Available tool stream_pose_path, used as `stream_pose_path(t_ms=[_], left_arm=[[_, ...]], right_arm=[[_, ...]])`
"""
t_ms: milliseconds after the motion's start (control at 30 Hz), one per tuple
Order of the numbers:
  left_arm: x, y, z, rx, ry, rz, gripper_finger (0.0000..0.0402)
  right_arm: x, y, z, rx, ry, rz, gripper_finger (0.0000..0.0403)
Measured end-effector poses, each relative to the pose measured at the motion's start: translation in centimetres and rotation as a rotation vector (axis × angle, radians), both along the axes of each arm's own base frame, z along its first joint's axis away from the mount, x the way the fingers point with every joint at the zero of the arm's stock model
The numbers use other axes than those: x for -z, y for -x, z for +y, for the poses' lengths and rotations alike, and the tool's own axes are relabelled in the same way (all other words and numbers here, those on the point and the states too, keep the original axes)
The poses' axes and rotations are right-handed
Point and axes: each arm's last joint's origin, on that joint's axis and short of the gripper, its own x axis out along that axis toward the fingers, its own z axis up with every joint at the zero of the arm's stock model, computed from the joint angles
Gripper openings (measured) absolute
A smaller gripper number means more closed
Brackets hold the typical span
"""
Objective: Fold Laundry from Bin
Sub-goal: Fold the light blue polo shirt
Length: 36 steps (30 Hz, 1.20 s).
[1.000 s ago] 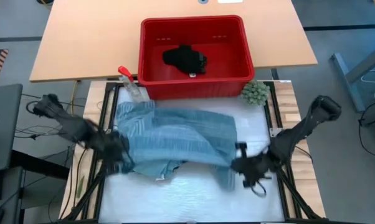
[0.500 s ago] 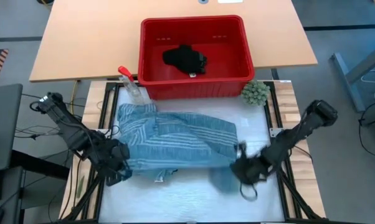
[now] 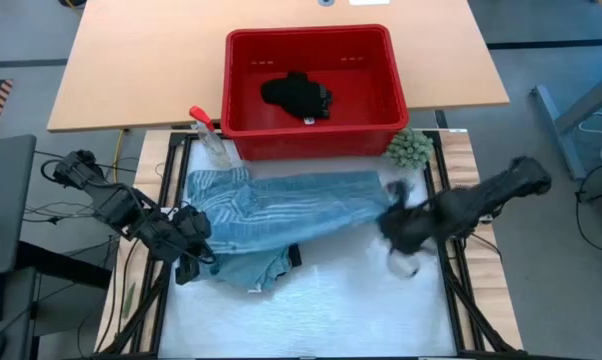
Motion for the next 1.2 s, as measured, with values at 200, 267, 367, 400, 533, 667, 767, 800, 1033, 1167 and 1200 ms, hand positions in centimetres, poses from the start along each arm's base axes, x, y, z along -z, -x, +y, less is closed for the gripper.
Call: stream_pose_path(t_ms=[200,267,367,400,533,667,767,800,1033,1167,1200], left_arm=[[0.2,0.5,-0.4,0.009,0.012,0.031,0.0],[0.3,0.7,-0.6,0.017,0.019,0.058,0.0],[0.5,1.2,-0.6,0.027,0.032,0.115,0.0],[0.6,1.4,-0.6,0.026,0.034,0.135,0.0],[0.8,1.7,-0.6,0.046,0.043,0.184,0.0],[0.8,1.8,-0.7,0.074,0.069,0.212,0.0],[0.8,1.9,-0.8,0.093,0.096,0.235,0.0],[0.8,1.9,-0.8,0.097,0.103,0.24,0.0],[1.4,1.9,-1.2,0.147,0.13,0.359,0.0],[2.4,2.0,-1.4,0.164,0.054,0.492,0.0],[2.6,2.0,-1.5,0.169,0.031,0.519,0.0]], right_arm=[[9.4,-5.7,5.8,-0.09,-0.139,0.042,0.0016],[11.6,-6.8,7.8,-0.112,-0.22,0.054,0.0016],[15.0,-7.4,10.0,-0.119,-0.289,0.12,0.0016],[15.5,-7.5,10.5,-0.117,-0.318,0.126,0.0016],[16.5,-8.0,11.1,-0.028,-0.457,0.164,0.0045],[15.6,-7.7,10.6,0.106,-0.543,0.172,0.0095],[13.9,-7.2,10.0,0.119,-0.641,0.205,0.0132],[13.1,-7.0,9.7,0.114,-0.667,0.205,0.0144],[8.5,-5.2,6.4,0.138,-0.672,-0.06,0.0196],[10.9,-5.9,4.9,0.186,-0.746,-0.175,0.0192],[11.7,-6.1,4.6,0.194,-0.75,-0.19,0.0189]])
